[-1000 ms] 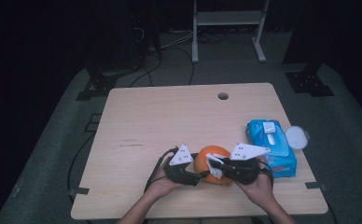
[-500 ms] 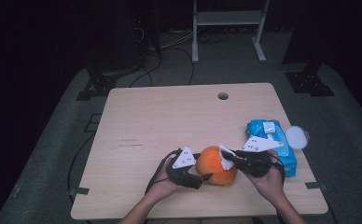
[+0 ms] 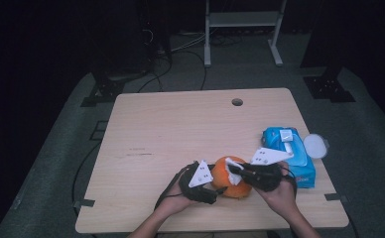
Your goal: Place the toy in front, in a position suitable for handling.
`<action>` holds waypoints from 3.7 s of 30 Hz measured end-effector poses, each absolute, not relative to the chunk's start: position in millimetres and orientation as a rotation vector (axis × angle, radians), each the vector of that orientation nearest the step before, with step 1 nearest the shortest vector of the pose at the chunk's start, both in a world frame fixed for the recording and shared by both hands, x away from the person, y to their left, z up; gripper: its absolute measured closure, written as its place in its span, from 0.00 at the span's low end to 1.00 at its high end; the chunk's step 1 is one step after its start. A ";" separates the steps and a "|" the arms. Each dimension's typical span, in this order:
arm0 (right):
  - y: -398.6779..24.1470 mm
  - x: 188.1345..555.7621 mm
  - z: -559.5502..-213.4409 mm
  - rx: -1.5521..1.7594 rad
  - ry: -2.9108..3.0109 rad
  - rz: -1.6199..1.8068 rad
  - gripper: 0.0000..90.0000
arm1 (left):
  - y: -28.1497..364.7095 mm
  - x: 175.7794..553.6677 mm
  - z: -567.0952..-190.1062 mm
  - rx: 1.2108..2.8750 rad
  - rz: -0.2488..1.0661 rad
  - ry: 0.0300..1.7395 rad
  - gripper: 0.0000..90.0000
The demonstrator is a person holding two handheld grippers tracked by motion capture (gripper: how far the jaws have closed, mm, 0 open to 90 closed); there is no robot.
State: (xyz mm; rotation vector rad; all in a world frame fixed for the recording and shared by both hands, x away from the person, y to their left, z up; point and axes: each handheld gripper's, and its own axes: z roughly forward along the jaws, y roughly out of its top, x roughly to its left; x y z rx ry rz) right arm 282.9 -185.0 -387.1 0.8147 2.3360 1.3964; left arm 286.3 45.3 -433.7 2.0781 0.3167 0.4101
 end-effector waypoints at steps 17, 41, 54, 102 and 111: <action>-190.2 283.0 -387.0 0.839 2.320 1.374 0.93 | 46.6 283.3 -437.5 2.126 0.396 0.305 0.27; -181.4 283.8 -400.1 0.862 2.389 1.401 0.93 | 51.3 292.1 -436.8 2.030 0.311 0.354 0.10; -194.5 292.5 -406.7 0.893 2.377 1.337 0.93 | 63.8 299.3 -442.0 2.035 0.290 0.360 0.15; -197.6 293.3 -411.8 0.953 2.380 1.441 0.92 | 89.2 316.7 -440.0 2.035 0.177 0.431 0.34; -184.0 289.9 -406.6 0.903 2.398 1.490 0.92 | 80.0 311.3 -431.0 1.988 0.175 0.395 0.17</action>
